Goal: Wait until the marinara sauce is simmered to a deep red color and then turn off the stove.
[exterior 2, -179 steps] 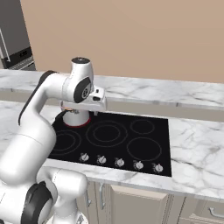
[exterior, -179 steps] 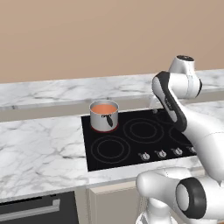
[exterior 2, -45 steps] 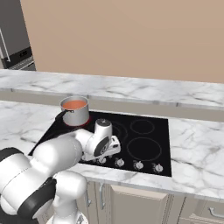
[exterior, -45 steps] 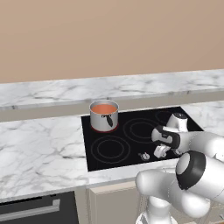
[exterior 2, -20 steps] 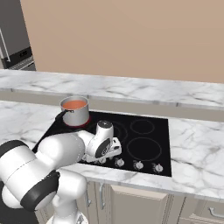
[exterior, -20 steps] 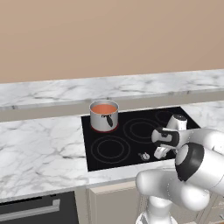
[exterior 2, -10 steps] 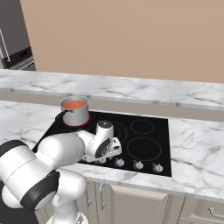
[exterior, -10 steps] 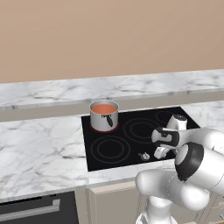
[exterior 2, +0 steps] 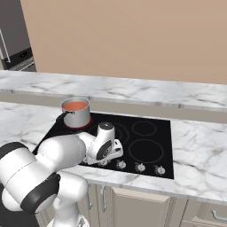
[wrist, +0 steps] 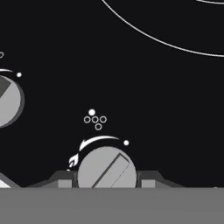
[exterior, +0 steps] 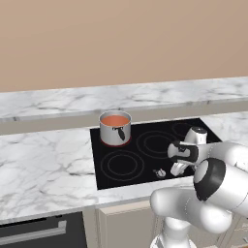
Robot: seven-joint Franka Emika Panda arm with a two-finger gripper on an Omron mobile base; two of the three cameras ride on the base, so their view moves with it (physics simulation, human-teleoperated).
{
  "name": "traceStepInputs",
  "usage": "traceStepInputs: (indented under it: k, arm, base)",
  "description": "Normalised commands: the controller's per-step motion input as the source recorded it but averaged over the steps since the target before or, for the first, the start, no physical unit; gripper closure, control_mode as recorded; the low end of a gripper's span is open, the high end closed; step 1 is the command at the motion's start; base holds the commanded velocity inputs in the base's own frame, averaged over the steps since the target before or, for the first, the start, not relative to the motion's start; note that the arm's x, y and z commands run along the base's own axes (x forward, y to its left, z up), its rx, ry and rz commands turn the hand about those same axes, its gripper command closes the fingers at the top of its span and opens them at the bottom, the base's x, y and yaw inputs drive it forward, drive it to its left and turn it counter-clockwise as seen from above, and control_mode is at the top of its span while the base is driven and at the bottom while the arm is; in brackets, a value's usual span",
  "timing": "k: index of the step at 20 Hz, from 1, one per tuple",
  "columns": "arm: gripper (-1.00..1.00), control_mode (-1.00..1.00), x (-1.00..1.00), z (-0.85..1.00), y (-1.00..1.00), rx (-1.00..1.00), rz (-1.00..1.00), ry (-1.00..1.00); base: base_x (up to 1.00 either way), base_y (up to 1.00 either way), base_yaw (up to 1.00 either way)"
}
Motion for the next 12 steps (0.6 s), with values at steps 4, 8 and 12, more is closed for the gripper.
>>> traceStepInputs:
  k: [4, 8, 12]
  arm:
    - [1.00, -1.00, 0.00, 0.00, 0.00, 0.00, 0.00, 0.00]
    - [1.00, -1.00, 0.00, 0.00, 0.00, 0.00, 0.00, 0.00]
    - [1.00, -1.00, 0.00, 0.00, 0.00, 0.00, 0.00, 0.00]
  base:
    - [0.00, 0.00, 0.00]
    - [0.00, 0.00, 0.00]
    - [0.00, 0.00, 0.00]
